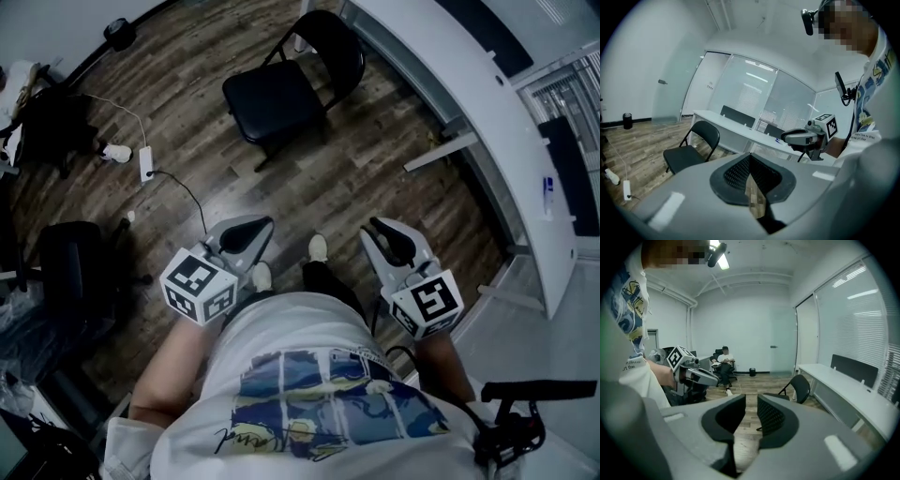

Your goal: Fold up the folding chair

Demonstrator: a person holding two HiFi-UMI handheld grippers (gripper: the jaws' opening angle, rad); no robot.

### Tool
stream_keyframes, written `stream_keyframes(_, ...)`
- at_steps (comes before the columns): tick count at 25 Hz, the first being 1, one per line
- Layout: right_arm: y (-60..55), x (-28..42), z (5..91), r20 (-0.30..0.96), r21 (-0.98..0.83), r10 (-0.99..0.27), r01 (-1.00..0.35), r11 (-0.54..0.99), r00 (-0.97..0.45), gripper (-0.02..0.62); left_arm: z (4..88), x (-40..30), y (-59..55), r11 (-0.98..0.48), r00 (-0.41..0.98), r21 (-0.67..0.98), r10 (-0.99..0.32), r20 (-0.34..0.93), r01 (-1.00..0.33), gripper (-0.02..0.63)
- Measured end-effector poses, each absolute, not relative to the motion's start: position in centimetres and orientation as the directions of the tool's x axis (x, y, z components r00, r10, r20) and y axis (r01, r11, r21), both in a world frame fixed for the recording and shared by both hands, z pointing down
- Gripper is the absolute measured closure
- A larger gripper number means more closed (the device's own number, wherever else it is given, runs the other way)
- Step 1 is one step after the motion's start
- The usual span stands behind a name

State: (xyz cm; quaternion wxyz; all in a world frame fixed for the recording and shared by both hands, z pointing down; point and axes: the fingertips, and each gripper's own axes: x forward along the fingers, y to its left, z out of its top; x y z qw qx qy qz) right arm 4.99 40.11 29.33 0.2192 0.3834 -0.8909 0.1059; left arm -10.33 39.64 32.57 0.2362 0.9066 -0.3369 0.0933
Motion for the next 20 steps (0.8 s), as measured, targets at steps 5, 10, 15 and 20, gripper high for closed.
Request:
stream_keyframes(5, 34.5, 7.6, 28.5, 0.432, 0.009, -0.637, -0.703, 0.711, -0.639, 0.531, 31.5, -7.8, 34.6, -0.654, 0.729, 0.321, -0.609, 0.312, -0.684, 0.604)
stream_keyframes(10, 31.3, 11.2, 28.9, 0.445, -0.006, -0.611, -0.684, 0.729, -0.655, 0.531, 32.1, -4.5, 32.2, -0.611, 0.697, 0.337, -0.634, 0.334, -0.717, 0.604)
stream_keyframes(15, 27.8, 14.1, 29.4, 0.434, -0.013, -0.588, -0.657, 0.754, -0.683, 0.525, 32.2, -2.6, 29.2, -0.562, 0.642, 0.309, -0.687, 0.341, -0.767, 0.604)
stream_keyframes(20, 25.1, 16.4, 30.9, 0.432, -0.036, -0.559, -0.633, 0.774, -0.708, 0.512, 33.1, -2.2, 27.1, -0.471, 0.553, 0.293, -0.745, 0.372, -0.832, 0.603)
